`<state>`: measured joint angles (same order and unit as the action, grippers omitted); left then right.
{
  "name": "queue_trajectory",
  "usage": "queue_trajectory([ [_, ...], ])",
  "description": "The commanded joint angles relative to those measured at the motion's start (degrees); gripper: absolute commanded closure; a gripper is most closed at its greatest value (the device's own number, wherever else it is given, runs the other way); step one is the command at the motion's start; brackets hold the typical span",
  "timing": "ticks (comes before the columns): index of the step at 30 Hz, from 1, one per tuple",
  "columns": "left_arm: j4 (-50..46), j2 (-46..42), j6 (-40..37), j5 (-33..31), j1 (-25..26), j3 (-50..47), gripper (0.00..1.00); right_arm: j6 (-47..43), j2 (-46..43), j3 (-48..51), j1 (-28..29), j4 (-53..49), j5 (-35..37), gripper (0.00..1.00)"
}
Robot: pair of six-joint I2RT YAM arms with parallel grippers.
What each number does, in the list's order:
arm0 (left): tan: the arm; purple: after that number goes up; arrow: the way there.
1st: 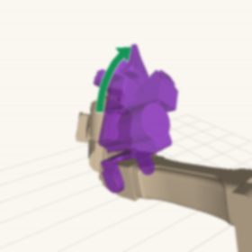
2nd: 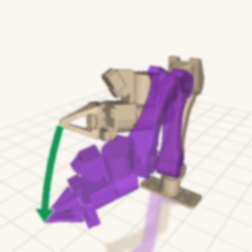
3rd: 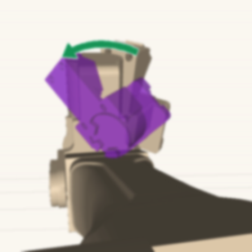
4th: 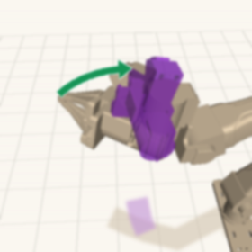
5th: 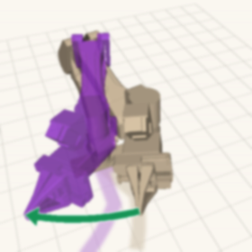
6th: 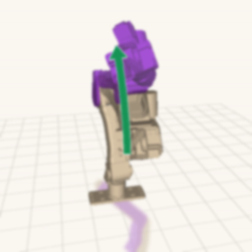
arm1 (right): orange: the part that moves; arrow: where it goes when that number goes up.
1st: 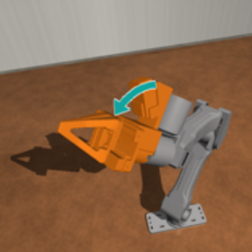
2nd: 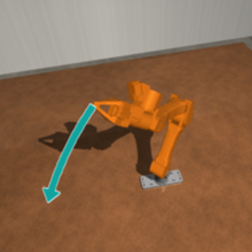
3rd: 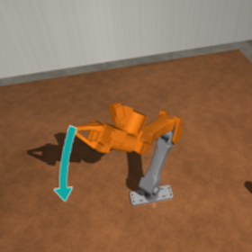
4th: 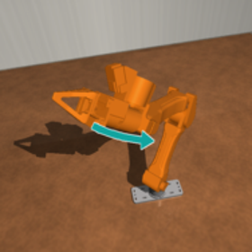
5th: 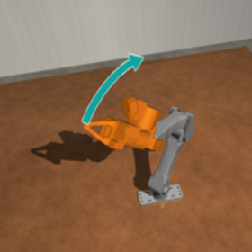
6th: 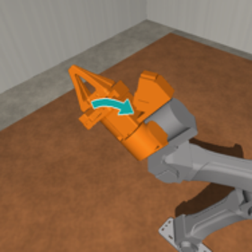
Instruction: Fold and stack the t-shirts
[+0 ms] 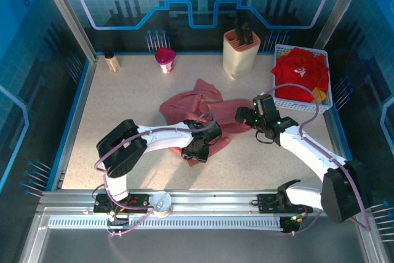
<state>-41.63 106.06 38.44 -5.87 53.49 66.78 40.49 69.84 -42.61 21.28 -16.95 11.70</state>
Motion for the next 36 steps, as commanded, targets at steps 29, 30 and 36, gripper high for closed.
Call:
queue_trajectory([
  [29,-24.4,-31.9,-5.3,5.8,-0.4,-13.7,0.75,-0.9,5.7,-3.9,-2.2,-0.5,-2.0,0.08],
  [30,-24.7,-31.7,-5.3,5.3,-1.0,-13.3,0.68,-1.4,6.4,-4.4,-2.2,-0.5,-2.4,0.09],
  [36,-20.4,-30.0,-8.8,5.6,-10.0,-6.5,0.53,-7.5,13.9,-10.1,-2.1,1.2,-11.4,0.11],
])
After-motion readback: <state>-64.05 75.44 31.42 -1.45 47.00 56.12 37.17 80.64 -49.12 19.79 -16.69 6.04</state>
